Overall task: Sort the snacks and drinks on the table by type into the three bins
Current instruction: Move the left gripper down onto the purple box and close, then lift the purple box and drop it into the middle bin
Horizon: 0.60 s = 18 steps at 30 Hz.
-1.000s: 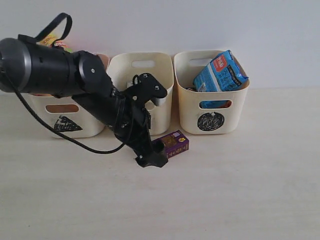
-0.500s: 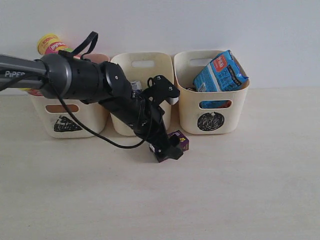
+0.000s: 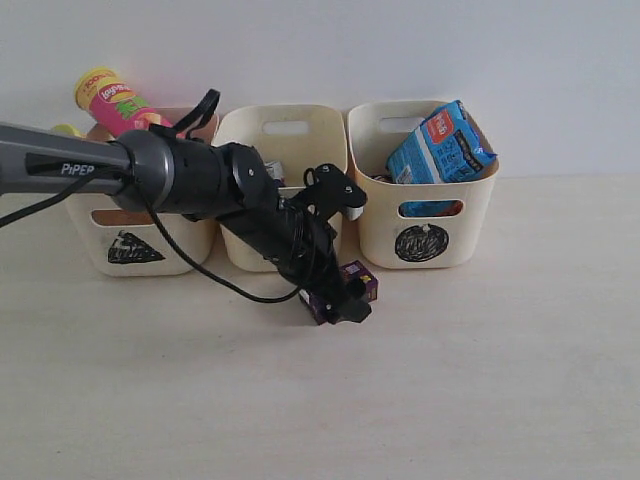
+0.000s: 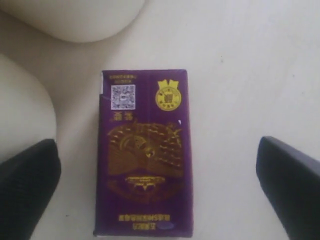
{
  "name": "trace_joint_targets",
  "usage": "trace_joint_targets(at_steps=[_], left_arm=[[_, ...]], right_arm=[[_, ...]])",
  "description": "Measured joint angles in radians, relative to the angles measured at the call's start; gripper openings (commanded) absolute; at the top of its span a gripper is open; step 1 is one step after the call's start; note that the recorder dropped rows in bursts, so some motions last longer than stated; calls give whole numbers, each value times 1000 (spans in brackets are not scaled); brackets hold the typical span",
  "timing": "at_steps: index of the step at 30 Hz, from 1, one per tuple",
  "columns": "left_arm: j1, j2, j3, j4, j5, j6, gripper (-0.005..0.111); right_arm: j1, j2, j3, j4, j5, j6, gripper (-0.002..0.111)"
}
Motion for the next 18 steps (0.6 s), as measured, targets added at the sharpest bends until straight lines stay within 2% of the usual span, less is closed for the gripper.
trace_joint_targets(at_steps=[14, 17, 18], left_arm=[[13, 59, -2, -12, -23, -38, 97], [13, 61, -2, -15, -27, -40, 91], [13, 61, -2, -16, -32, -40, 86]], right_arm=[[0, 0, 0, 0, 0, 0, 0], [0, 0, 0, 0, 0, 0, 0], [0, 0, 0, 0, 0, 0, 0]])
